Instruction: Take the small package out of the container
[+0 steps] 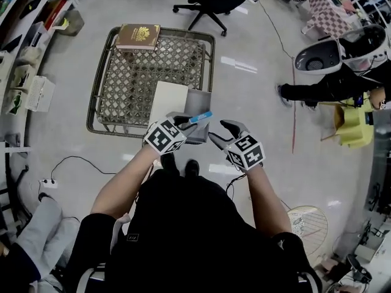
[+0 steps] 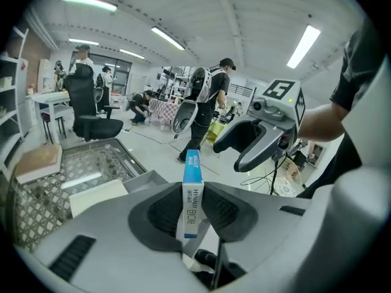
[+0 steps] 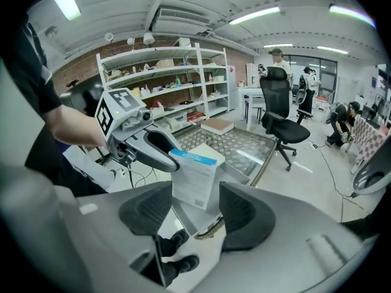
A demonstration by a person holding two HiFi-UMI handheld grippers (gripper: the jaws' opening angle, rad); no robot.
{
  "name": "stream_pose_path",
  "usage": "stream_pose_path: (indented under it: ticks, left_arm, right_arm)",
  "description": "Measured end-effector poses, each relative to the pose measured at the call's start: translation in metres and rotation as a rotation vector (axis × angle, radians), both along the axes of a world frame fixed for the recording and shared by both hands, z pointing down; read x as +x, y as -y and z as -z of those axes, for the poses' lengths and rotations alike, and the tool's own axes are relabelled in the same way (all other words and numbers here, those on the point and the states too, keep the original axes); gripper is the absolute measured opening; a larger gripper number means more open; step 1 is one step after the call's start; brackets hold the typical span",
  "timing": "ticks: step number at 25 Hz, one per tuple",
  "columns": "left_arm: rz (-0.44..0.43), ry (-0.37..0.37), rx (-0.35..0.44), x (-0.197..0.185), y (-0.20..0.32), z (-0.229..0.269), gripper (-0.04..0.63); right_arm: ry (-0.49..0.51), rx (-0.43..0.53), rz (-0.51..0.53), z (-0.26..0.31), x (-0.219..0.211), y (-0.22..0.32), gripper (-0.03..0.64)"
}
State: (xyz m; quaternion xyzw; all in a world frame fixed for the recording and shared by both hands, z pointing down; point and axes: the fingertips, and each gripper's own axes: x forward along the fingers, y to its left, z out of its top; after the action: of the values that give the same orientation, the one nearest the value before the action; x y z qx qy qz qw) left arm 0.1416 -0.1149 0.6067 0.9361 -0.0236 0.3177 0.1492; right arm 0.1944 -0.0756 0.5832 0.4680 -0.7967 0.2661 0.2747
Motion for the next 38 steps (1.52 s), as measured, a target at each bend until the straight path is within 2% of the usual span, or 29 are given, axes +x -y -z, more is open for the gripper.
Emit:
stream_pose_path:
  ticks: [4,12,22,32,38]
  left_arm:
    - [0.117,-0.044,0.026,-0.007,0.011,0.036,0.097]
    - [0.295,-0.091,0.116,-0.035,0.030,0.095,0.097]
    - [0.507,-0.159,0.214,-0.091,0.062,0.166,0.097]
    - [0.700,-0.223,0.320,-0.154,0.075,0.217,0.097]
    - [0.778,-0.240,0.364,-0.178,0.075,0.232,0.097]
  right_arm:
    - [0.050,0.065,-0.016,0.023,0.011,0.004,0.236]
    - [0.144,0.194,-0.041,0.064,0.026,0.009,0.206]
    - [0.204,0.310,0.005,0.108,0.026,0.023,0.199]
    - [0.288,0.421,-0.031,0.146,0.032,0.034,0.112]
    - [0.331,0.510,-0.067,0.179,0.037,0.037,0.049]
